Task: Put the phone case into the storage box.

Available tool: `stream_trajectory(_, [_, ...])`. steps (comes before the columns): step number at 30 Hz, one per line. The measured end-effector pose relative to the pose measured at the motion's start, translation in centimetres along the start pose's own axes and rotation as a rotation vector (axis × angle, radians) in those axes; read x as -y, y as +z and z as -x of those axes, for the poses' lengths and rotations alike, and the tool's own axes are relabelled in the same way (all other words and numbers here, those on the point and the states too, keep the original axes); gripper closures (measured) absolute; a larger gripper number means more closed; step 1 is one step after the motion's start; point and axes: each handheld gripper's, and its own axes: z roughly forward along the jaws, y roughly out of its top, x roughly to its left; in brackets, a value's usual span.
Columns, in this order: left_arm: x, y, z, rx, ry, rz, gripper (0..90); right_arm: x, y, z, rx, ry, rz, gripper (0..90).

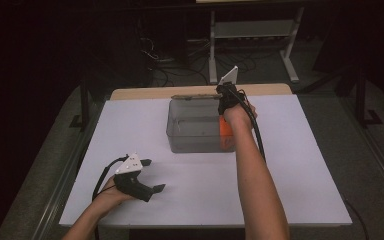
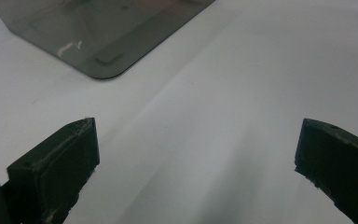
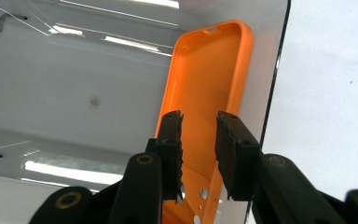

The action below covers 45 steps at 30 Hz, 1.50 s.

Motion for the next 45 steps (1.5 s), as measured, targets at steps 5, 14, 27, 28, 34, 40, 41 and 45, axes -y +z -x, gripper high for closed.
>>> stream_trajectory(5, [0.0, 0.0, 0.0, 0.001, 0.001, -0.001, 0.0, -0.1, -0.3, 0.0, 0.0, -0.005, 0.007, 69.2])
stream_trajectory(14, [0.0, 0.0, 0.0, 0.001, 0.0, -0.002, 0.0, -0.2, -1.7, -0.1, -0.004, -0.024, 0.027, 67.1])
stream_trajectory(27, [0.0, 0.1, -0.1, 0.002, 0.0, -0.006, 0.0, 0.0, -2.8, 0.2, -0.032, -0.081, 0.073, 47.1])
stream_trajectory(28, [0.0, 0.1, -0.1, 0.002, 0.0, -0.006, 0.0, 0.1, -2.9, 0.2, -0.034, -0.094, 0.079, 45.4])
stream_trajectory(34, [0.1, 0.1, -0.2, 0.001, -0.005, -0.007, 0.0, 0.7, -3.4, 0.4, -0.039, -0.166, 0.133, 29.9])
stream_trajectory(40, [0.0, 0.0, -0.5, 0.002, -0.023, -0.001, 0.0, 1.6, -3.1, 1.4, -0.072, -0.208, 0.172, 17.3])
stream_trajectory(41, [0.0, 0.0, -0.6, 0.002, -0.025, -0.002, 0.0, 1.7, -3.1, 1.5, -0.077, -0.217, 0.186, 15.7])
stream_trajectory(45, [0.0, 0.1, -0.6, -0.004, -0.027, -0.007, 0.0, 2.1, -3.0, 1.8, -0.103, -0.248, 0.252, 12.0])
